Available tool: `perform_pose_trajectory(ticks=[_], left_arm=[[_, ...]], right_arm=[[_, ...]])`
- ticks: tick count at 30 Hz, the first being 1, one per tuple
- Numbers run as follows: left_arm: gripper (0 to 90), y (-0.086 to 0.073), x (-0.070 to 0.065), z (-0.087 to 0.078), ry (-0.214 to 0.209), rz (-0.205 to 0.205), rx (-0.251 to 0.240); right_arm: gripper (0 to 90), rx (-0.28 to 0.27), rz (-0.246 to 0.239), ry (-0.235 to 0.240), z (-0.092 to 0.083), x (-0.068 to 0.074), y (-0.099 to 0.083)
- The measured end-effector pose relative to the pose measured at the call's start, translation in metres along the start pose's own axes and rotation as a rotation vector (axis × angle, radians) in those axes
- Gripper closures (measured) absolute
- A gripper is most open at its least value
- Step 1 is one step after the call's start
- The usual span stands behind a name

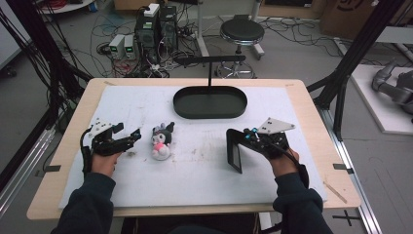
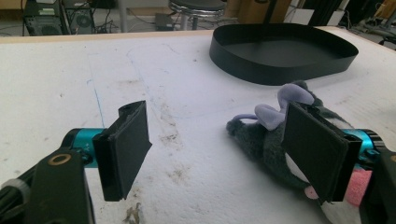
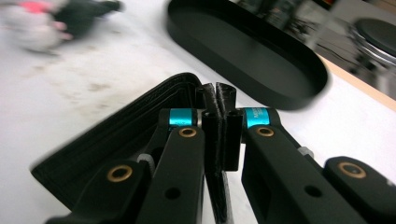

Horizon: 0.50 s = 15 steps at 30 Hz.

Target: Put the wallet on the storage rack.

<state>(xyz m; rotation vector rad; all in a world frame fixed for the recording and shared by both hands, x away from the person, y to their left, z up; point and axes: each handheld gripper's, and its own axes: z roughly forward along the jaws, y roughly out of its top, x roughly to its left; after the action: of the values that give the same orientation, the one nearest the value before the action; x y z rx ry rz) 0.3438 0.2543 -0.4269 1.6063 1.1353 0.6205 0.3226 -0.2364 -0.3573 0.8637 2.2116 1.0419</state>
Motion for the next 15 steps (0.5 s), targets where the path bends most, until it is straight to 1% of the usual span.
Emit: perform_pose_trajectory(ticks=[2,3,5,6,8,10,14,15], left_arm=[[23.4,0.0,0.0,0.0,0.001,-0.002,-0.001],[23.3,0.0,0.0,0.0,0.001,-0.003,-0.002],[23.4,0.0,0.0,0.0,0.003,-0.004,-0.002],[23.4,0.0,0.0,0.0,0.002,-0.004,0.001],[23.4,0.0,0.0,0.0,0.003,-0.005,0.0],[23.4,0.0,0.0,0.0,0.003,-0.005,0.0],[23.4,0.0,0.0,0.0,0.002,-0.006,-0.001],[23.4,0.0,0.0,0.0,0.001,-0.006,0.0]], right_arm=[[90.0,0.006,0.011,-0.045,0.002,-0.007,-0.007],[90.0,0.004,0.031,-0.068,0.002,-0.013,-0.01],[90.0,0.009,0.061,-0.081,0.001,-0.022,-0.015],[90.0,0.011,0.084,-0.095,0.001,-0.03,-0.023],[90.0,0.0,0.098,-0.089,0.002,-0.034,-0.029],[90.0,-0.013,0.111,-0.081,0.002,-0.038,-0.032],[88.1,-0.022,0.105,-0.085,0.003,-0.038,-0.033],[85.6,-0.027,0.105,-0.081,0.003,-0.038,-0.034]])
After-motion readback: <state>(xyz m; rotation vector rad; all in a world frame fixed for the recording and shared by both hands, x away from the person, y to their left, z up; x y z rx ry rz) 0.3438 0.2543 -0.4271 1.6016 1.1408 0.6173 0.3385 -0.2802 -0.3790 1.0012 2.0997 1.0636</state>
